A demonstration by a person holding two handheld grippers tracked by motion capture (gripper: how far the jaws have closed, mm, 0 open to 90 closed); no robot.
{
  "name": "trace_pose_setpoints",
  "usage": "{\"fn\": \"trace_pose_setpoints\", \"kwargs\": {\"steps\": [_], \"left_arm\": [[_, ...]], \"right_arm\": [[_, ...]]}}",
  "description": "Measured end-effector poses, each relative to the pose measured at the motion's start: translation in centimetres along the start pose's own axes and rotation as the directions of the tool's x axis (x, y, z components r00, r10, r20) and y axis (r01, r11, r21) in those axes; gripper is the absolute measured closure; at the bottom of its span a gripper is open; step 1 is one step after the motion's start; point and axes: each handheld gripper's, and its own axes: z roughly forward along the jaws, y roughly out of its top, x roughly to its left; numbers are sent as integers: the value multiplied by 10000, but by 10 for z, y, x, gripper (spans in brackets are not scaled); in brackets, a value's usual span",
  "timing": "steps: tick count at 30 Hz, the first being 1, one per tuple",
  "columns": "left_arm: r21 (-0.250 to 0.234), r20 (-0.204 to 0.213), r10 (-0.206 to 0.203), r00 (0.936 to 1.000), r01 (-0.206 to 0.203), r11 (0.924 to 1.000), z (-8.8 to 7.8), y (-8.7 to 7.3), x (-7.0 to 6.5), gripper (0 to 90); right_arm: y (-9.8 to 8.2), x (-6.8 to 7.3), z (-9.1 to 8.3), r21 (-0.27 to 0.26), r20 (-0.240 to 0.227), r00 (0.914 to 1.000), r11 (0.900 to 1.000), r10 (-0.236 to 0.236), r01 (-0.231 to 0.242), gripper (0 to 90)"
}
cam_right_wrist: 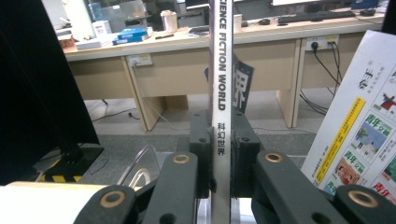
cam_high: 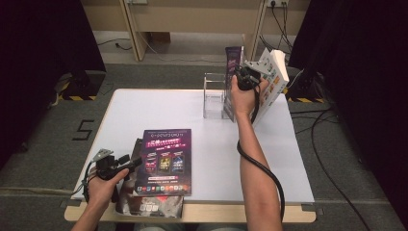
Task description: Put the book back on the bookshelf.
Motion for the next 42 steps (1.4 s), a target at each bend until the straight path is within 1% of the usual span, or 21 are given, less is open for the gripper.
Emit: {"fn": "trace_pose_setpoints", "kwargs": {"steps": [1, 4, 6, 8, 9, 11, 12, 13, 16, 18, 20, 25, 26, 29, 31, 33, 34, 36, 38, 40, 42], "left_arm": [[-7, -4, 3, 10000, -3, 10000, 0, 0, 0, 335], [-45, 0, -21, 10000, 21, 10000, 0, 0, 0, 335], [-23, -7, 11, 10000, -11, 10000, 0, 0, 0, 334], [-8, -1, 19, 10000, -19, 10000, 0, 0, 0, 335], [-7, 18, 25, 10000, -25, 10000, 0, 0, 0, 335], [-8, 39, 31, 10000, -31, 10000, 0, 0, -1, 335], [-8, 55, 40, 10000, -40, 10000, 0, 0, -2, 334], [-19, 53, 46, 10000, -46, 10000, 0, 0, -2, 334], [-38, 32, 38, 10000, -38, 10000, -1, 1, -2, 334], [-43, 25, 28, 10000, -28, 10000, -1, 1, -2, 334], [-25, 34, 38, 10000, -38, 10000, -1, 1, -2, 334], [-5, 60, 115, 9999, -115, 9999, 0, 1, -4, 334], [-20, 64, 104, 9999, -103, 9999, 0, 0, -5, 335], [-20, 99, 120, 9999, -120, 9999, 1, 0, -7, 335], [-3, 102, 163, 9998, -163, 9999, 1, 0, -7, 334], [-6, 127, 165, 9998, -165, 9999, 1, 0, -8, 334], [-3, 141, 182, 9997, -182, 9998, 2, 0, -9, 334], [-8, 137, 191, 9997, -191, 9998, 2, 0, -9, 334], [-3, 140, 183, 9997, -183, 9998, 2, 0, -9, 334], [-15, 142, 209, 9997, -209, 9998, 1, 1, -9, 334], [-58, 126, 186, 9997, -185, 9998, 0, 1, -8, 334]], "right_arm": [[-1, 0, -2, -14, 57, 10000, 10000, 53, -53, 825], [-1, -1, -6, 178, -7, 9999, 9998, 104, -104, 814], [0, -2, -10, 284, -135, 9999, 9996, 15, -12, 780], [4, -3, -15, 228, -97, 10000, 9997, -14, 17, 747], [7, -4, -16, 316, -121, 9999, 9995, -1, 5, 738], [11, -6, -17, 496, -247, 9997, 9988, 13, 0, 739], [13, -7, -17, 561, -250, 9997, 9984, 47, -33, 741], [15, -8, -19, 578, -199, 9998, 9983, -47, 58, 737], [16, -10, -26, 632, -302, 9995, 9980, 116, -97, 739], [16, -11, -33, 993, -376, 9991, 9950, 180, -142, 767], [15, -11, -41, 1367, -551, 9985, 9906, -24, 100, 777], [15, -12, -59, 1705, -796, 9967, 9850, -136, 271, 748], [15, -13, -61, 1945, -746, 9971, 9804, -161, 304, 745], [14, -16, -64, 2166, -614, 9976, 9752, -335, 461, 741], [15, -19, -64, 2280, -646, 9977, 9730, -210, 353, 739], [16, -20, -64, 2637, -644, 9977, 9638, -227, 389, 730], [16, -20, -64, 2559, -587, 9979, 9658, -264, 406, 726], [15, -17, -66, 2556, -427, 9978, 9649, -515, 607, 722], [13, -15, -67, 2512, -462, 9975, 9659, -527, 626, 721], [12, -11, -69, 2494, -222, 9957, 9639, -904, 931, 737], [12, -10, -69, 2548, -138, 9966, 9635, -818, 826, 759]]}}
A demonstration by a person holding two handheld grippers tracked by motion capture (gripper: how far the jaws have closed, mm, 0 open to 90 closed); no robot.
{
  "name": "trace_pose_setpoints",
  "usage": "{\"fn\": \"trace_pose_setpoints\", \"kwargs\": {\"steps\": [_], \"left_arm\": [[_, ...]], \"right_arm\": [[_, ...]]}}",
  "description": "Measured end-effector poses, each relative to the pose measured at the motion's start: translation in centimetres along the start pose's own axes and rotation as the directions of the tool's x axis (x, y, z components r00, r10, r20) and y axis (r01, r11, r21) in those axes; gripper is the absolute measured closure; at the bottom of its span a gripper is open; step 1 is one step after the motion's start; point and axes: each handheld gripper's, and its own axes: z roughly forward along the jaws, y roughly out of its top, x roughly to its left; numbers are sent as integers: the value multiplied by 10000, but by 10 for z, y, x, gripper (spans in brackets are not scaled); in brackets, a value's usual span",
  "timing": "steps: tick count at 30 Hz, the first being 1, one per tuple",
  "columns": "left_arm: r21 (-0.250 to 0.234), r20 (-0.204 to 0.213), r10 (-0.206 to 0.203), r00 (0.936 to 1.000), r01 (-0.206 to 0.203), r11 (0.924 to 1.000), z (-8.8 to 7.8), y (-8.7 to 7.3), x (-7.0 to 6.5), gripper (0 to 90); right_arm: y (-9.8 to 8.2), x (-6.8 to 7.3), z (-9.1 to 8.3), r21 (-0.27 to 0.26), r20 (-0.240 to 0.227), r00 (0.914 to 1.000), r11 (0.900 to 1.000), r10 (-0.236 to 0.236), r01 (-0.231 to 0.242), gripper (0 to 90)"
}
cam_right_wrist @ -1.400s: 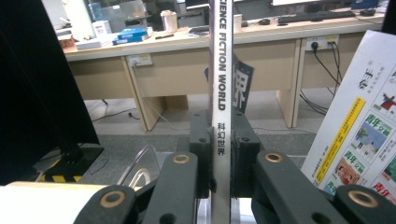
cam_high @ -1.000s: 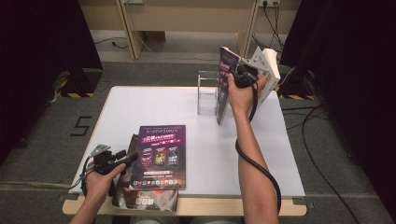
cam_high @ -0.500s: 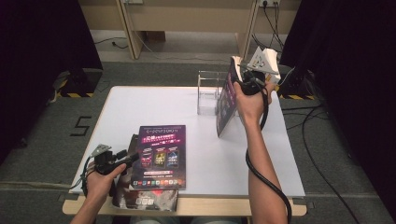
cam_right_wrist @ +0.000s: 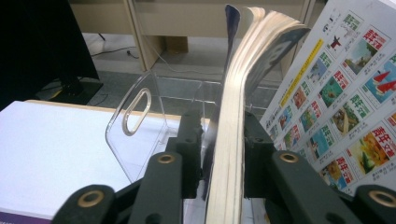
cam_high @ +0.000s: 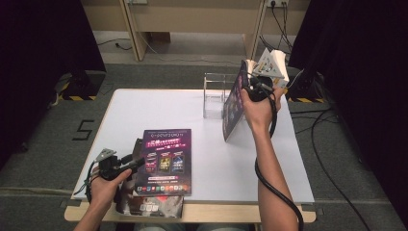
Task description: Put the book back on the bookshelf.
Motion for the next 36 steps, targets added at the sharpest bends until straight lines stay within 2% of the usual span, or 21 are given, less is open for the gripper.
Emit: {"fn": "trace_pose_setpoints", "kwargs": {"steps": [6, 12, 18, 24, 29, 36], "left_arm": [[-23, -2, 5, 10000, -5, 10000, -1, 1, 0, 335], [-60, -13, -21, 10000, 21, 10000, -1, 1, 2, 335], [-78, -43, -56, 10000, 55, 10000, -2, 1, 3, 335], [-70, -34, -64, 10000, 64, 10000, -1, 1, 3, 335], [-76, -37, -68, 10000, 68, 9999, -1, 1, 4, 335], [-86, -27, -63, 10000, 63, 9999, -1, 1, 3, 336]], "right_arm": [[6, 2, 2, 260, -57, 9992, 9988, 406, -404, 825], [8, 7, 6, 8, 7, 9977, 9977, 676, -676, 830], [15, 9, 9, -298, -49, 9991, 9987, 410, -411, 831], [32, 6, 12, -632, -32, 9994, 9975, 330, -332, 831], [40, 8, 17, -951, 230, 9994, 9952, 241, -219, 831], [43, 10, 27, -1081, 450, 9988, 9940, 213, -164, 831]]}}
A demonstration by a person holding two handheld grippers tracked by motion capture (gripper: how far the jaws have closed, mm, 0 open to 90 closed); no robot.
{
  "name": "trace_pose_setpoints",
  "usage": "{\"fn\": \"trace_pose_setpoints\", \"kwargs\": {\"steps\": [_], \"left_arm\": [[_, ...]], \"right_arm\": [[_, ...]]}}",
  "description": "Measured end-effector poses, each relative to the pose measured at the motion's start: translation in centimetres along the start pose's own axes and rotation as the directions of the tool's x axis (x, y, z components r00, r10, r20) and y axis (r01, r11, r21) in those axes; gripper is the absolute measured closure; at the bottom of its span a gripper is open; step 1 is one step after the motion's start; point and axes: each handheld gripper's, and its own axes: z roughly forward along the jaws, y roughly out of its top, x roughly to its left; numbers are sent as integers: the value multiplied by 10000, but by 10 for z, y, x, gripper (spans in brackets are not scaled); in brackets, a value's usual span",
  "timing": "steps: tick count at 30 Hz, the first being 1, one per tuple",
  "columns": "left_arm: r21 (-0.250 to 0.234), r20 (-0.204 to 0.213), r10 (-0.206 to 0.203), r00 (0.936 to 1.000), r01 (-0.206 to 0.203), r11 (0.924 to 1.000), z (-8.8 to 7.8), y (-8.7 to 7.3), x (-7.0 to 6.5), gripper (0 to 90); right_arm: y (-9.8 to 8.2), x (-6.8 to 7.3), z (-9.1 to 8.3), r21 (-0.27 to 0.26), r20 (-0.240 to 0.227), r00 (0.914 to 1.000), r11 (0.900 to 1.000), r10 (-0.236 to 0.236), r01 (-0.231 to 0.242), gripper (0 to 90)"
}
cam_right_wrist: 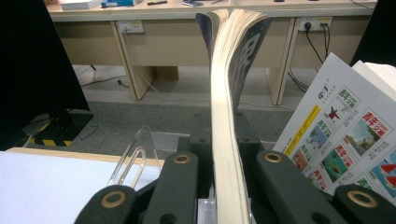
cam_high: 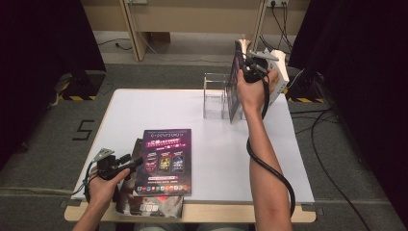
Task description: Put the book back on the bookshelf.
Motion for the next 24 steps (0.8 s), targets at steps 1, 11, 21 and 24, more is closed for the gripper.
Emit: {"fn": "trace_pose_setpoints", "kwargs": {"steps": [1, 11, 21, 24], "left_arm": [[-8, -1, -12, 10000, 12, 10000, 0, 0, 0, 336], [-10, 13, -51, 10000, 51, 10000, 0, 0, 1, 336], [10, 1, -21, 10000, 21, 10000, 0, 0, 1, 336], [-10, -13, -23, 10000, 23, 10000, 0, 0, 1, 336]], "right_arm": [[0, 0, 2, 15, 36, 10000, 10000, 7, -7, 831], [1, 4, 14, 34, 236, 9997, 9999, -100, 99, 831], [0, 4, 17, 12, 4, 9999, 9999, 172, -172, 831], [-2, 2, 19, 31, 15, 9998, 9998, 186, -186, 831]]}}
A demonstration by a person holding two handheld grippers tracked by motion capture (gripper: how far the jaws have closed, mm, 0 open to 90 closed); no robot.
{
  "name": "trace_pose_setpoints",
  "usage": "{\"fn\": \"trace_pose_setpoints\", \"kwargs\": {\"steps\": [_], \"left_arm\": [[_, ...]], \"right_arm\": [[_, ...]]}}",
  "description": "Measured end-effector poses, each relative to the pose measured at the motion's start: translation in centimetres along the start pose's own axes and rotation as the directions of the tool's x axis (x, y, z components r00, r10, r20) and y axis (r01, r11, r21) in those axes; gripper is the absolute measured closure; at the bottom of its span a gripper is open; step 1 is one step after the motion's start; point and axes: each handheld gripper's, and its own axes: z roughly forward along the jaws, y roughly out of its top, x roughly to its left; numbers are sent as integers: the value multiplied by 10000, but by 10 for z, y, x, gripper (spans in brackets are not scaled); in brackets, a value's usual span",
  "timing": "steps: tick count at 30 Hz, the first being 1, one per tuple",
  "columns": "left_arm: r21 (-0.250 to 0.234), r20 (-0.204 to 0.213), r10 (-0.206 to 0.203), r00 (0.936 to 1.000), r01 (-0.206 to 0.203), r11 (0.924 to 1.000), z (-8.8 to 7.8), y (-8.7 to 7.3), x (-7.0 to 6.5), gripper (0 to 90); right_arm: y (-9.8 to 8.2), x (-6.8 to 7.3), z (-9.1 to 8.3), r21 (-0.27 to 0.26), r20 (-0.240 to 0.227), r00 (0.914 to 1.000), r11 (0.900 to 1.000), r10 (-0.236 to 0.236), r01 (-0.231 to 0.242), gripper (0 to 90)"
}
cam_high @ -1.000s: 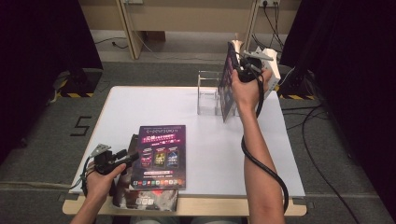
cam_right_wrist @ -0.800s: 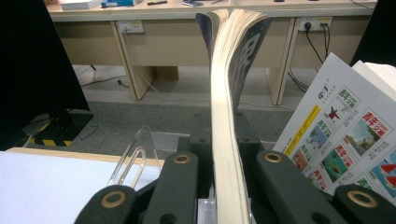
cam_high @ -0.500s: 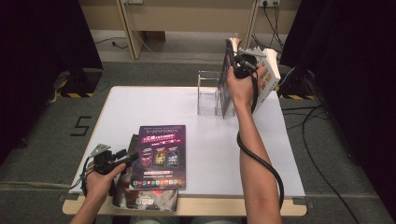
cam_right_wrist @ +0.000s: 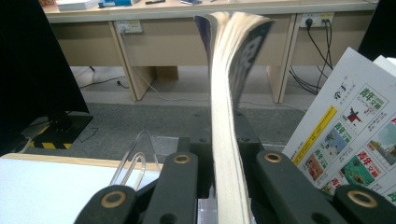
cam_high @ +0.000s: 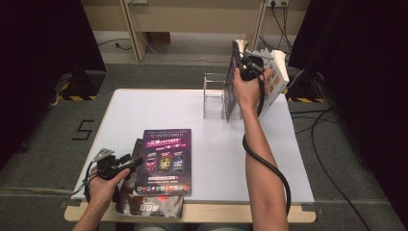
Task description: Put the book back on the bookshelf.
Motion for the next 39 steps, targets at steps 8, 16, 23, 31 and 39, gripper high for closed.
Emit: {"fn": "trace_pose_setpoints", "kwargs": {"steps": [8, 16, 23, 31, 39], "left_arm": [[16, 21, 18, 10000, -19, 10000, 1, 0, 0, 336], [55, -7, 17, 10000, -17, 10000, 1, -1, 1, 336], [25, -10, 3, 10000, -3, 10000, 1, 0, 0, 336], [-2, -11, -9, 10000, 9, 10000, -1, 0, 2, 336], [10, 21, 4, 10000, -4, 10000, 0, 0, 0, 336]], "right_arm": [[-6, -9, 6, 112, 258, 9992, 9995, 292, -295, 830], [-13, -13, 10, 16, 206, 9985, 9988, 498, -498, 830], [-7, -5, 13, 77, -213, 9980, 9982, 602, -601, 830], [-11, -11, 20, 382, -90, 9960, 9954, 885, -881, 827], [-9, -16, 21, 594, 766, 9969, 9980, 172, -218, 793]]}}
